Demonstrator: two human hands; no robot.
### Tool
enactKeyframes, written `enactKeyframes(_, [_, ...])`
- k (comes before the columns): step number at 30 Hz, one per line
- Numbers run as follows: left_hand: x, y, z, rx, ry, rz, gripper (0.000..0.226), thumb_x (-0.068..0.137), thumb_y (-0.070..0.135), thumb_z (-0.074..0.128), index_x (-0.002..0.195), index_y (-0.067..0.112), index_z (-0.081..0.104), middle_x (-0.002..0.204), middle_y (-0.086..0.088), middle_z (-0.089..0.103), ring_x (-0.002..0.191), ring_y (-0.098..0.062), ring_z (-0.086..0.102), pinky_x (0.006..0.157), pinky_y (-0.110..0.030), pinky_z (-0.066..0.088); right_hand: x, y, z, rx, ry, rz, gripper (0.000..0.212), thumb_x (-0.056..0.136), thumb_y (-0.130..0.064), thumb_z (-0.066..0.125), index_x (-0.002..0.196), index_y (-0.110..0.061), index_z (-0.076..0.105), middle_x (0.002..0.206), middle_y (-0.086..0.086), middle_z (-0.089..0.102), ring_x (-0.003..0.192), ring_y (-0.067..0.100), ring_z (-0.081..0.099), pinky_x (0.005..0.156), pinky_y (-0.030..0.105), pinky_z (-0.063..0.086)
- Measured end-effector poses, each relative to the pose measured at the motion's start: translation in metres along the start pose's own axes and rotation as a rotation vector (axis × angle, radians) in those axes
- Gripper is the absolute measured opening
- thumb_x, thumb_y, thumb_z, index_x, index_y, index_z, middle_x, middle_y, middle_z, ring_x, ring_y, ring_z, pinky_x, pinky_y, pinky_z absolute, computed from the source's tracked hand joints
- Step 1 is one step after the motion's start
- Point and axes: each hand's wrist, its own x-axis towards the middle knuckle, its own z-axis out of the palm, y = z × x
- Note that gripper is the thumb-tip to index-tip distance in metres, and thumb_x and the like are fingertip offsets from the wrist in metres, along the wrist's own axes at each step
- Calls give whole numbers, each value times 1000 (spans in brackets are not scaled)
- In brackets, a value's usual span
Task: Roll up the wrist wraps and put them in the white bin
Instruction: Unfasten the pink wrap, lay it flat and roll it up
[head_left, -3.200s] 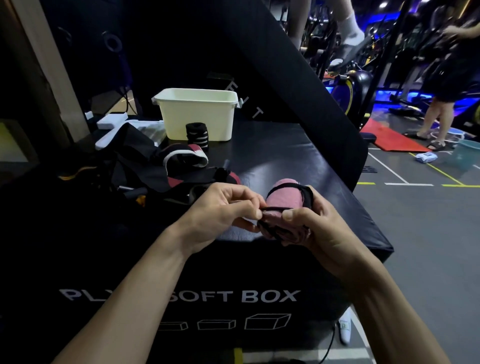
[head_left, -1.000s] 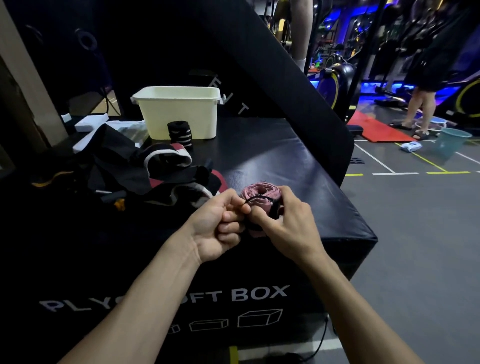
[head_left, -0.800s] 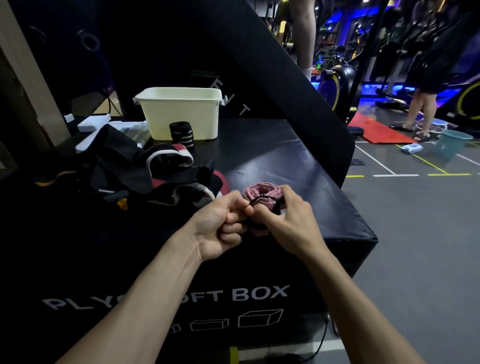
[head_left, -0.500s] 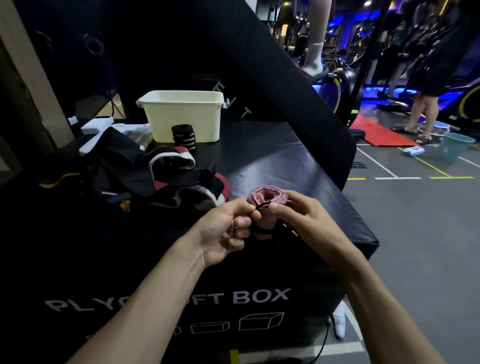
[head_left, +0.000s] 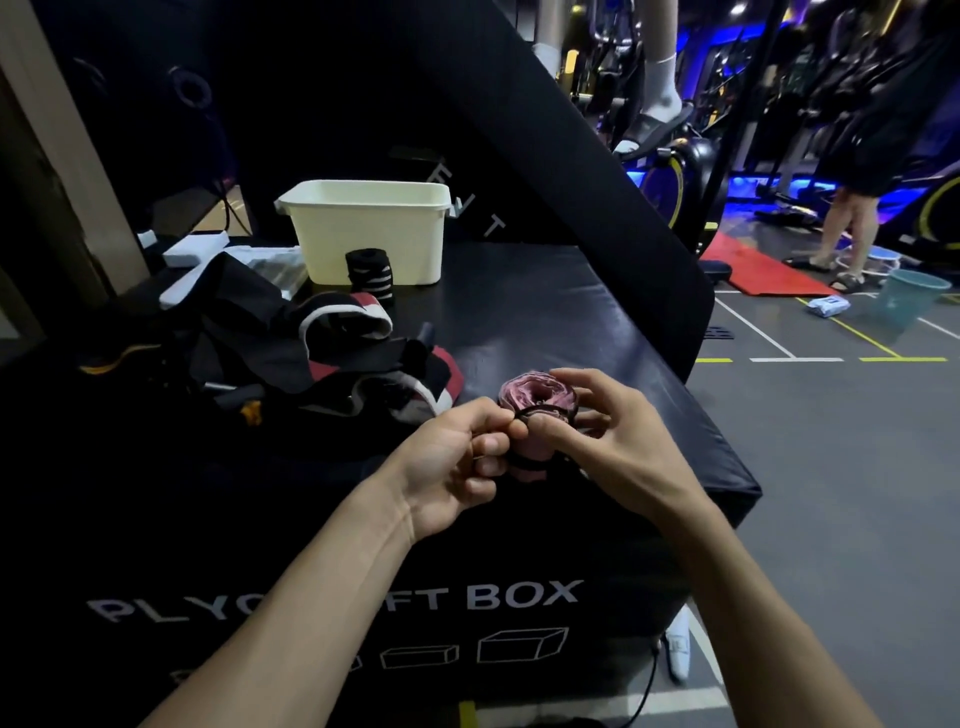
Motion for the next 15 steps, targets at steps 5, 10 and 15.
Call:
enactKeyframes(5, [-2,1,-1,-9,-3,-24,28,96,23,53,72,16,64,54,9,28,46,-5,26,37,-16,14,-3,-13,12,-192,129,-24,64,64,-63,63,121,-35,62,96,-16,73,83,-1,68,81,29,57])
enactKeyframes(10, [-1,1,-3,-27,6,-23,27,96,21,55,70,14,63,51,8,24,43,-4,22,38,-17,11,-6,-16,25,-277,252,-88,44,80,-43,75,119,-30,61,88,-14,70,83,14,69,75,32,52])
enactKeyframes(15, [-2,0,-4,47,10,-4,26,95,21,57,72,13,66,50,8,23,43,-5,20,40,-18,10,-10,-9,23,-209,214,-154,32,88,-37,73,116,-35,57,90,-16,70,76,6,68,74,34,56])
